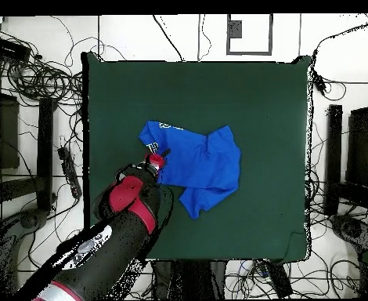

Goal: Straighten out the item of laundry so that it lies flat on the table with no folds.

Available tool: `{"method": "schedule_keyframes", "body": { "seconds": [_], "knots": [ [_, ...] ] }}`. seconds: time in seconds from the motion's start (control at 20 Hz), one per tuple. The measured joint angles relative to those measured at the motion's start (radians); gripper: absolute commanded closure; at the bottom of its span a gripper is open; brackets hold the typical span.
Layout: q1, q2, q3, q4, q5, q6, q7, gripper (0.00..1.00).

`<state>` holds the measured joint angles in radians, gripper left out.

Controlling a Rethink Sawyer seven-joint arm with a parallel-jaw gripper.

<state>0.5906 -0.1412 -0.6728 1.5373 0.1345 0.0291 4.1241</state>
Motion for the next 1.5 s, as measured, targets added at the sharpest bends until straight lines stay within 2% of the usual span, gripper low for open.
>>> {"method": "schedule_keyframes", "body": {
  "seconds": [0.3,0.45,0.9,0.95,1.2,1.4,1.5],
  "knots": [
    [-0.024,0.0,0.049,-0.001,-0.079,0.017,-0.003,0.0],
    [-0.059,-0.009,0.109,-0.003,-0.144,0.055,-0.01,0.0],
    [-0.17,-0.094,0.223,-0.005,-0.287,0.097,-0.017,0.0],
    [-0.203,-0.116,0.26,-0.005,-0.334,0.104,-0.025,0.0],
    [-0.298,-0.174,0.365,0.011,-0.443,0.111,-0.079,0.0],
    [-0.411,-0.229,0.481,0.046,-0.519,0.111,-0.149,0.0],
    [-0.497,-0.262,0.566,0.075,-0.557,0.111,-0.204,0.0]
  ]
}}
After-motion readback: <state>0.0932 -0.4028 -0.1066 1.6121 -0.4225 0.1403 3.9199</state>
